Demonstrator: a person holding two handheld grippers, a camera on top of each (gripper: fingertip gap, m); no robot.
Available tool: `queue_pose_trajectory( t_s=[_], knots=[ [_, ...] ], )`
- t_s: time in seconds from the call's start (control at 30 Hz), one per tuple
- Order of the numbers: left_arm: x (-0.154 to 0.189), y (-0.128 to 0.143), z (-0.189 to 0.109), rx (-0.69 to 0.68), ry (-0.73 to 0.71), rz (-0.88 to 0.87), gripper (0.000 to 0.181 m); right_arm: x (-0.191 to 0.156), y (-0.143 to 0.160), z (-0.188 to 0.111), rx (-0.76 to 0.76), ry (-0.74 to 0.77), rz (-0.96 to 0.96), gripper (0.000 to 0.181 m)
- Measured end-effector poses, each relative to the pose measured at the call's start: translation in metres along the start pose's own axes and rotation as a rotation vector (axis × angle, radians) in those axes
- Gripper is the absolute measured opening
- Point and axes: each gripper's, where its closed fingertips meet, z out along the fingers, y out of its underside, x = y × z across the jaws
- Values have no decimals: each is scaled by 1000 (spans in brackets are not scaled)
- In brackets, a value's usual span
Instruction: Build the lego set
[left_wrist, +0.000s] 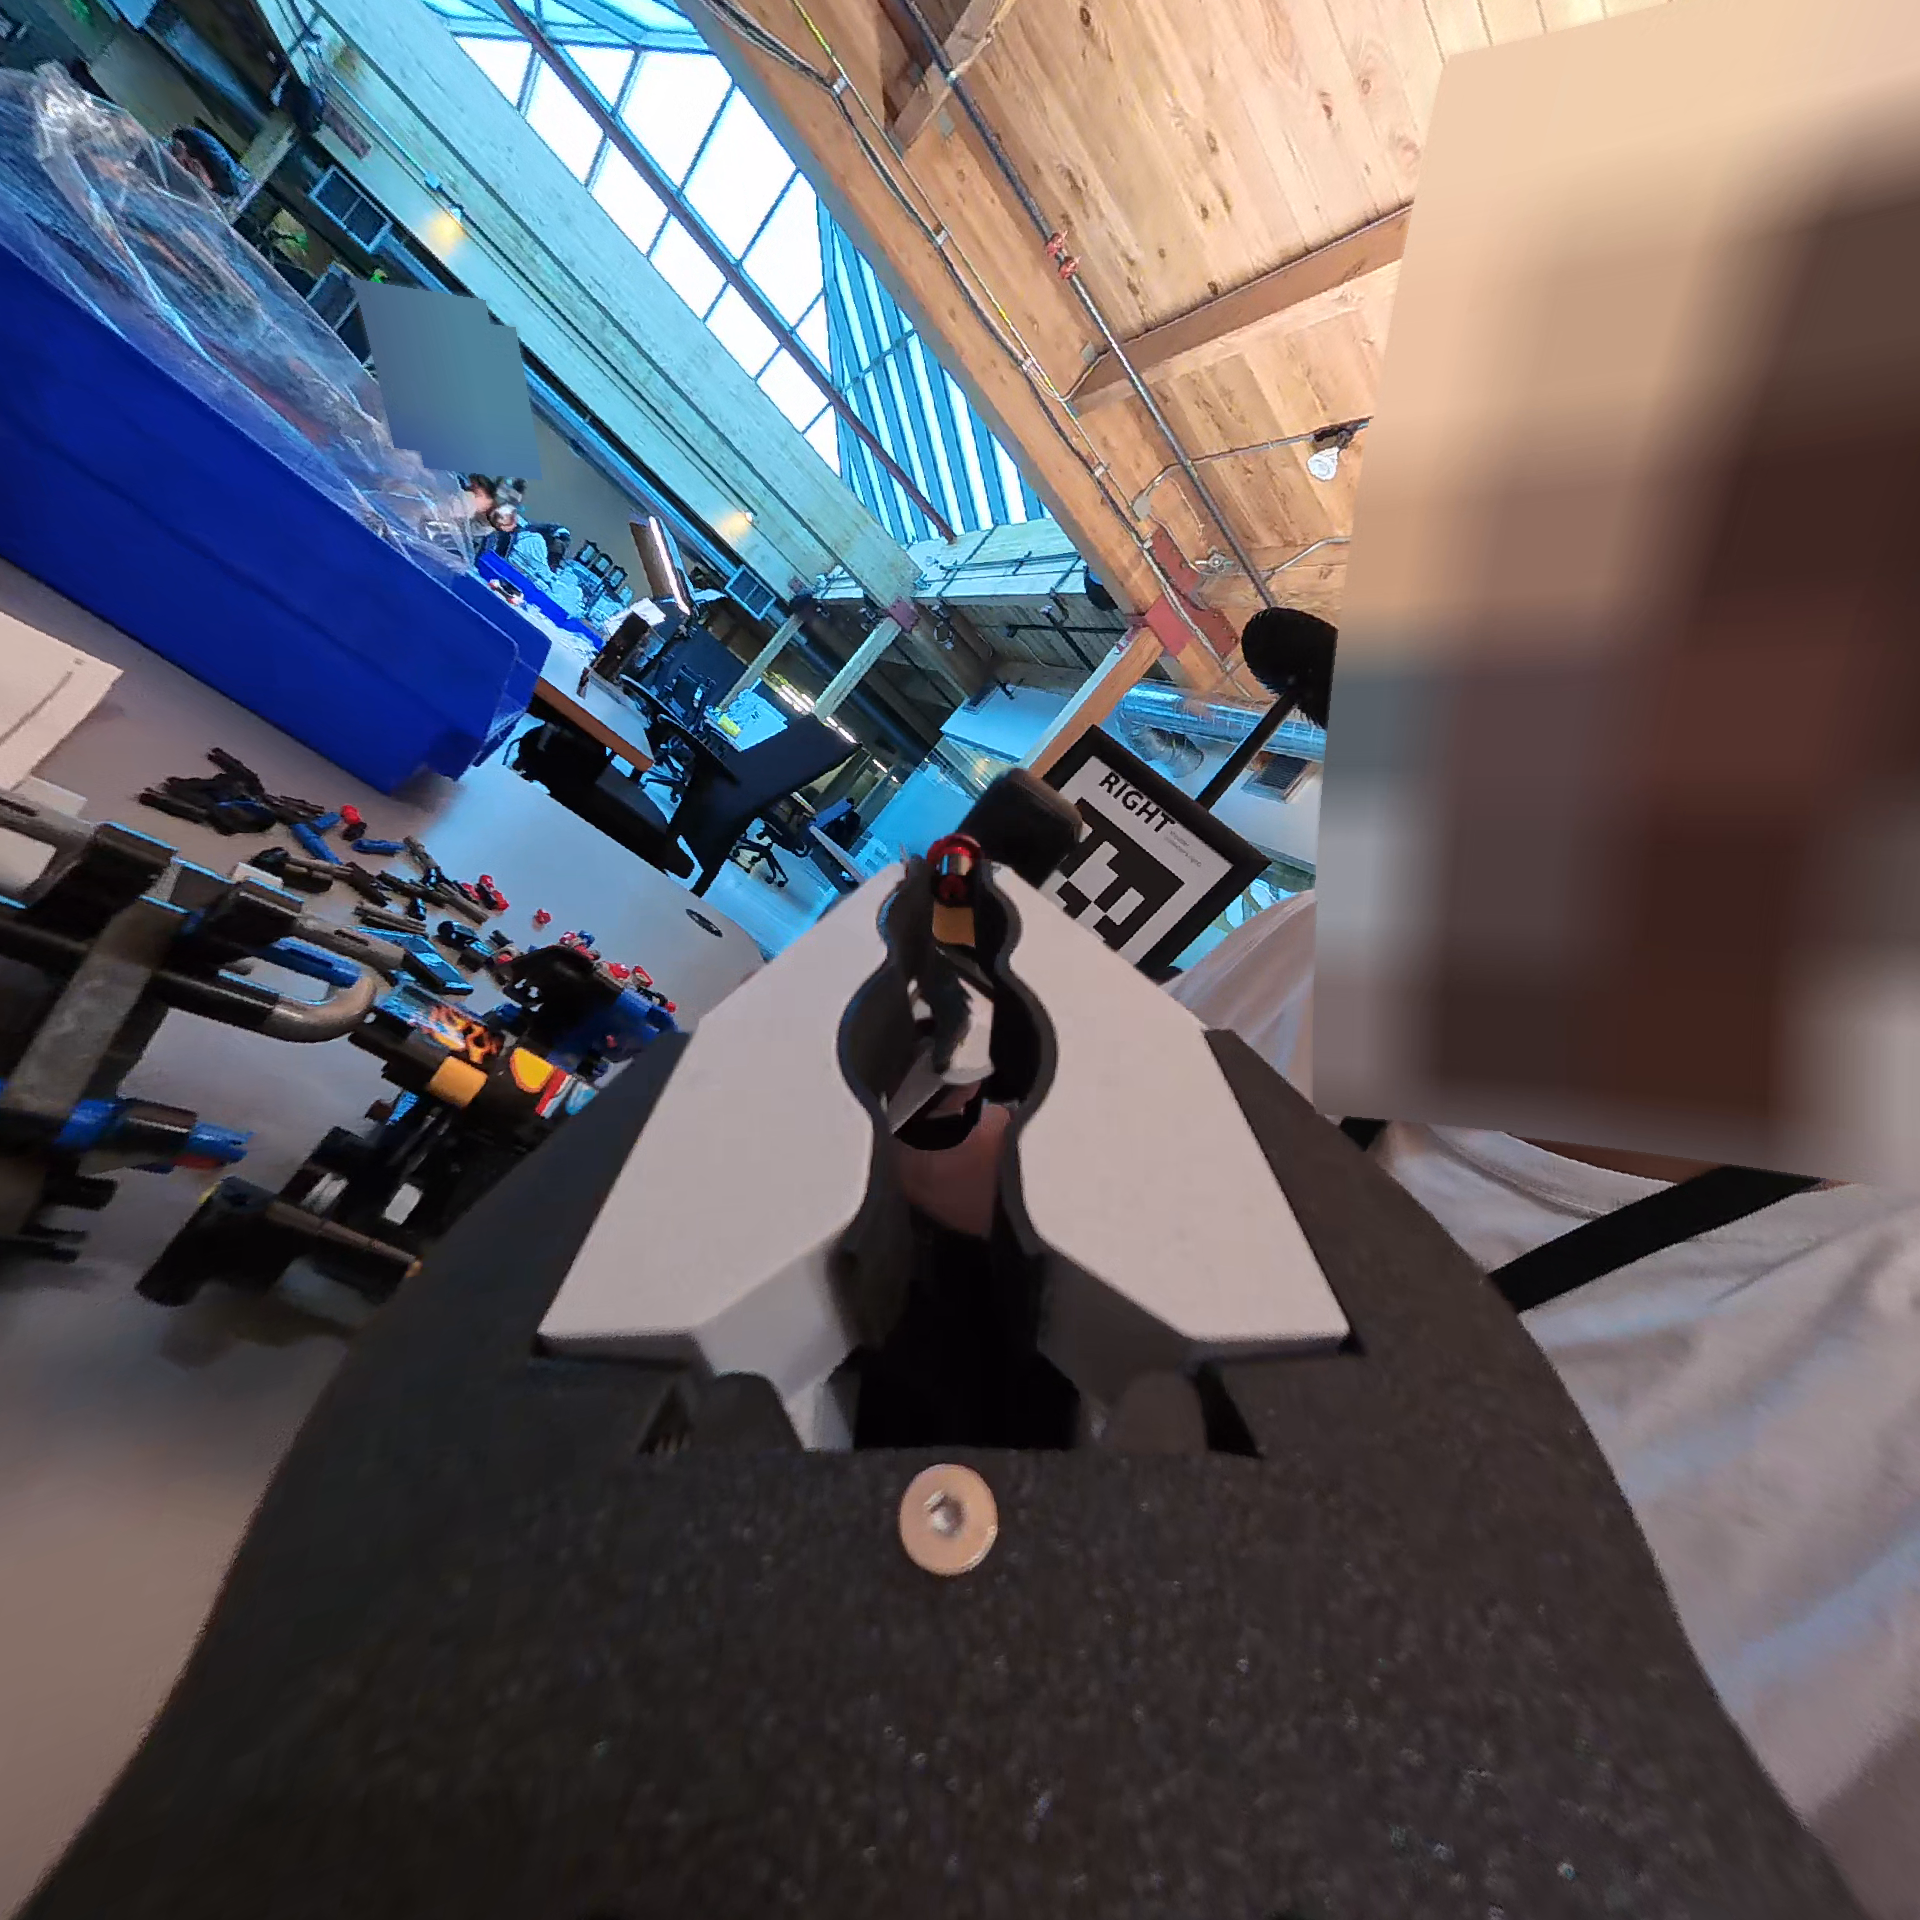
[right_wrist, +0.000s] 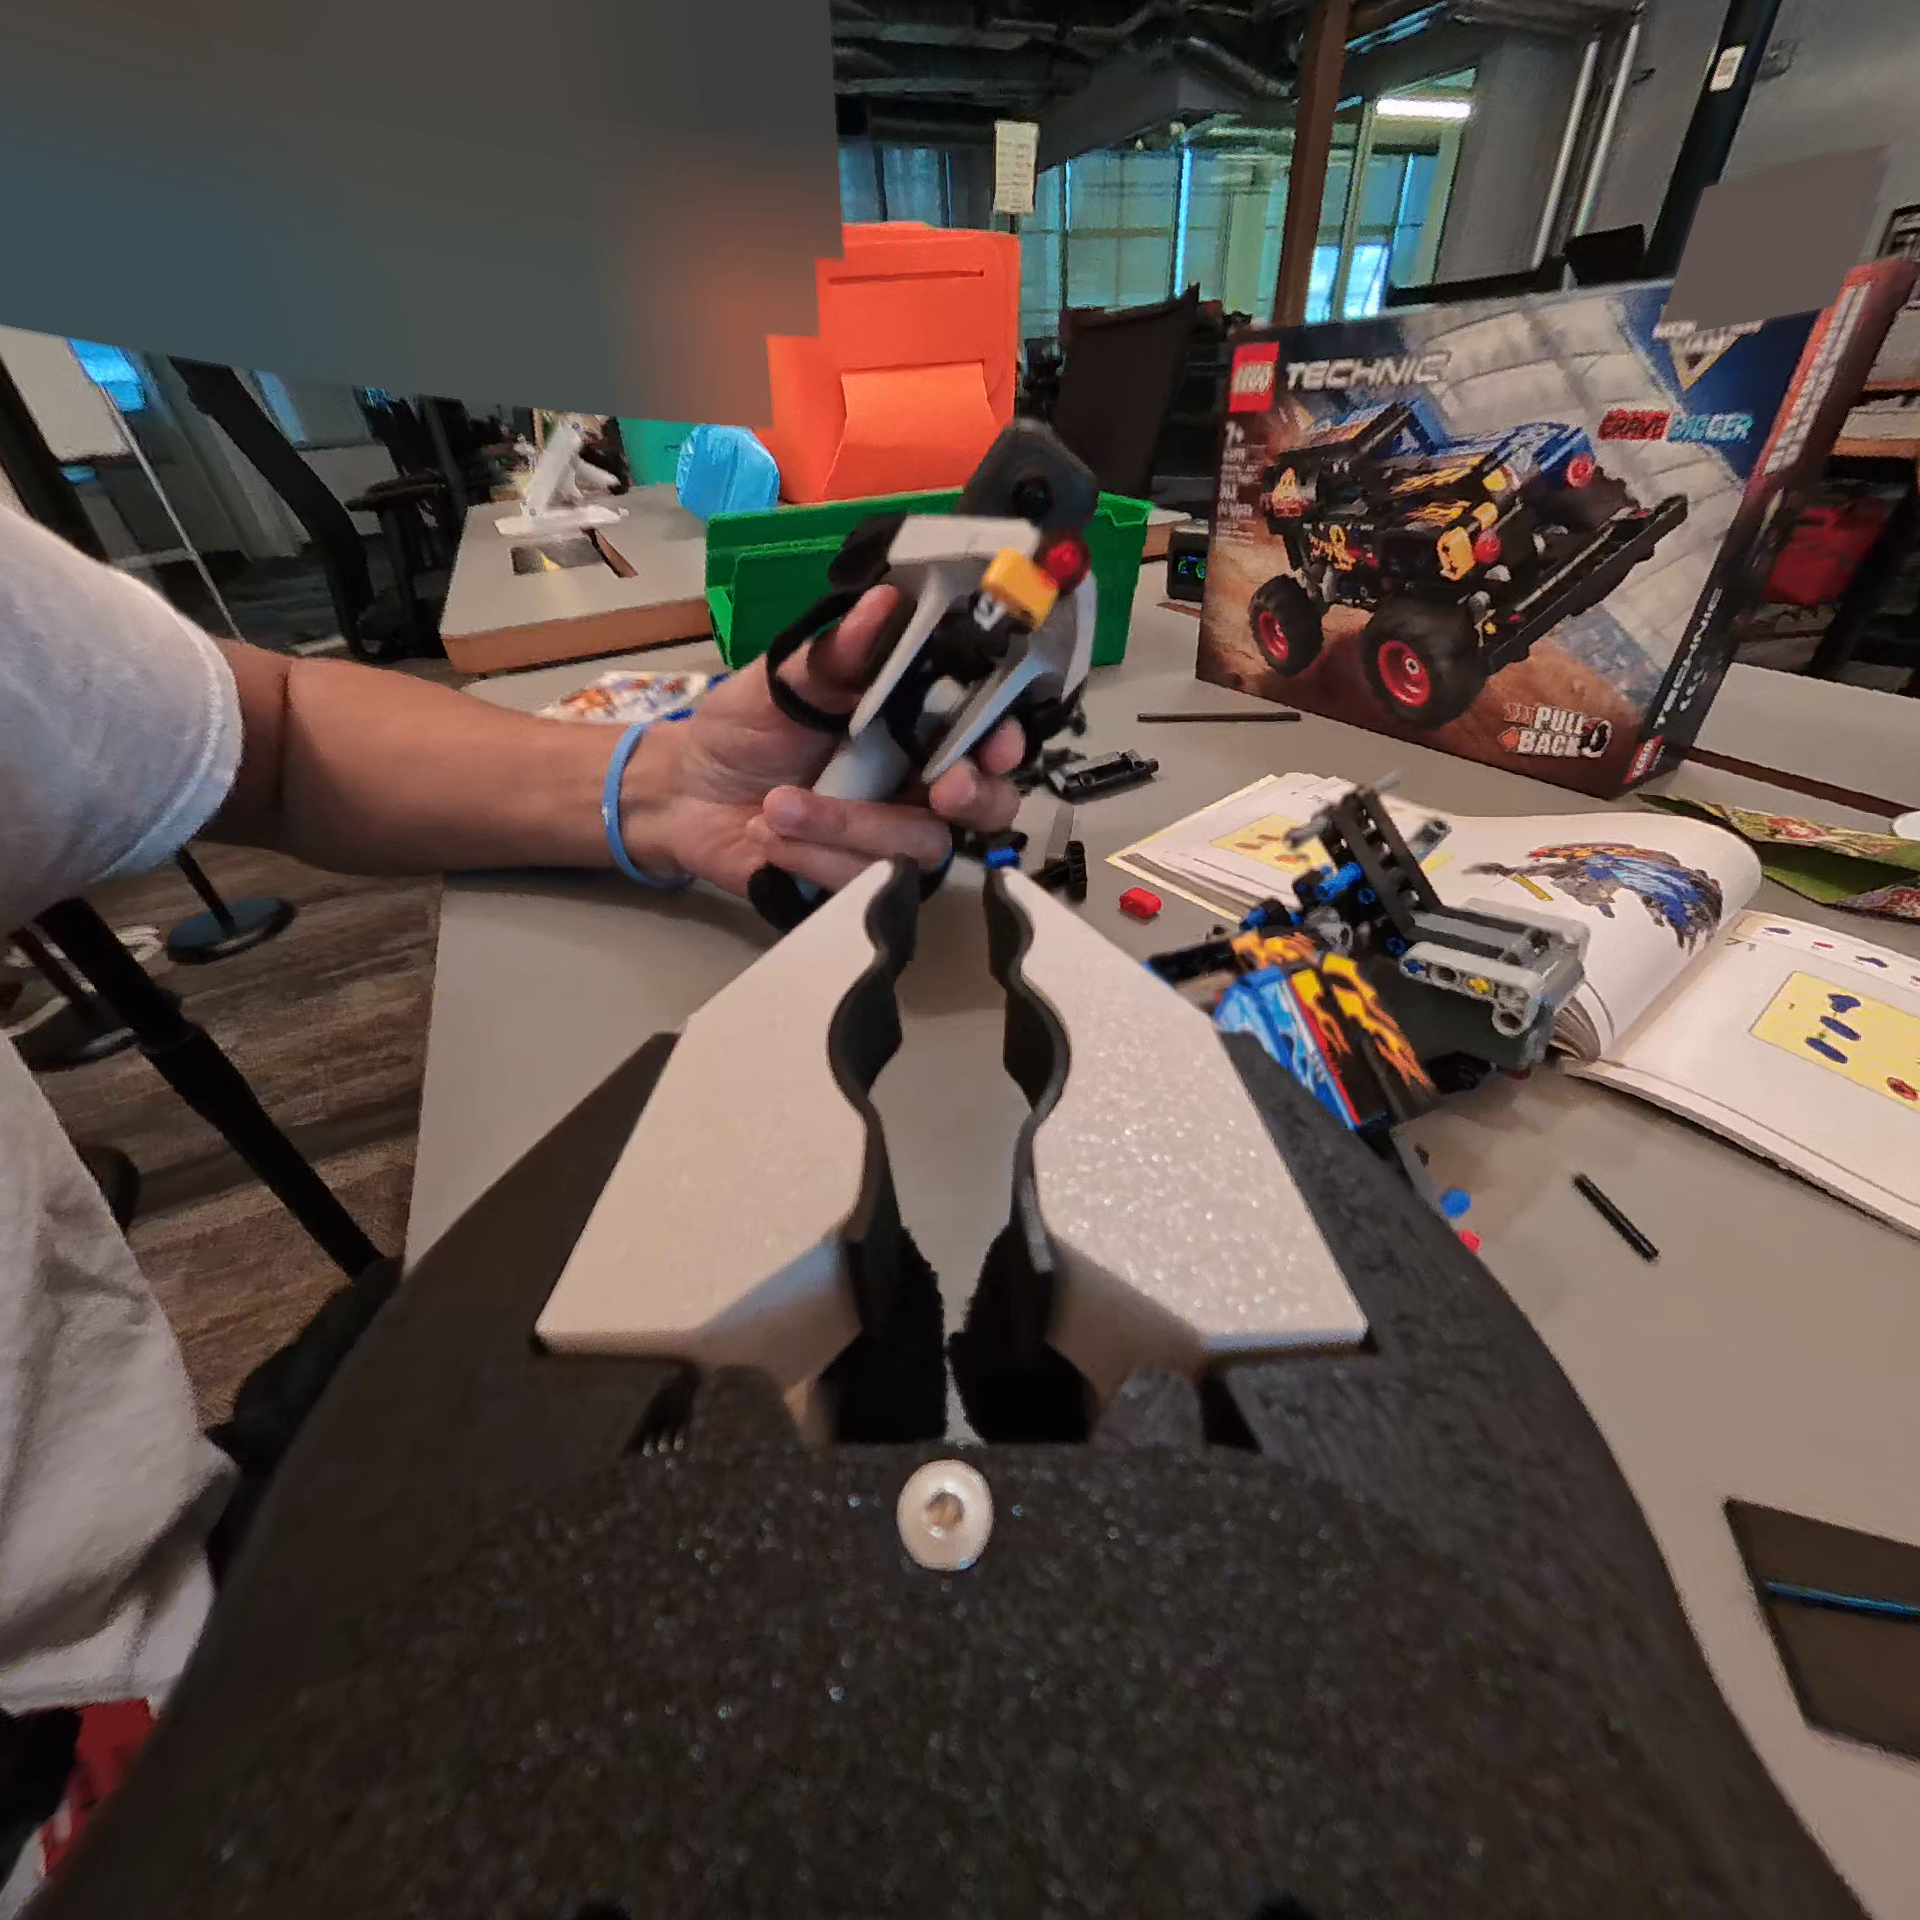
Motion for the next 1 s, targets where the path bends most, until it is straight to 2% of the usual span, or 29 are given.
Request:
queue_pose_trajectory(
  t_s=[0.07,0.1,0.2,0.27,0.4,0.5,0.7,0.77,0.9,1.0],
  knots=[
    [3,4,3,-13,16,-5,5,-3,-13,3,30,-52,27,17],
    [5,7,5,-23,31,-17,5,-6,-19,5,27,-82,17,26],
    [8,15,12,-38,45,-25,5,5,-33,11,-14,2,-110,29],
    [12,22,17,-63,68,-34,5,1,-40,14,-19,19,-193,31],
    [21,39,25,-145,100,-15,5,-11,-36,19,-76,-2,-305,40],
    [24,45,28,-179,104,-1,5,-18,-36,16,-68,-13,-367,25],
    [19,52,28,-214,82,-16,5,-17,-27,14,-124,34,-520,22],
    [15,56,27,-239,57,-2,5,-16,-22,13,-137,40,-522,22],
    [0,52,21,-257,-43,58,24,-9,-13,6,-168,42,-483,22],
    [-14,37,10,-245,-154,146,26,-3,15,-4,-290,-39,-390,22]
  ],
)
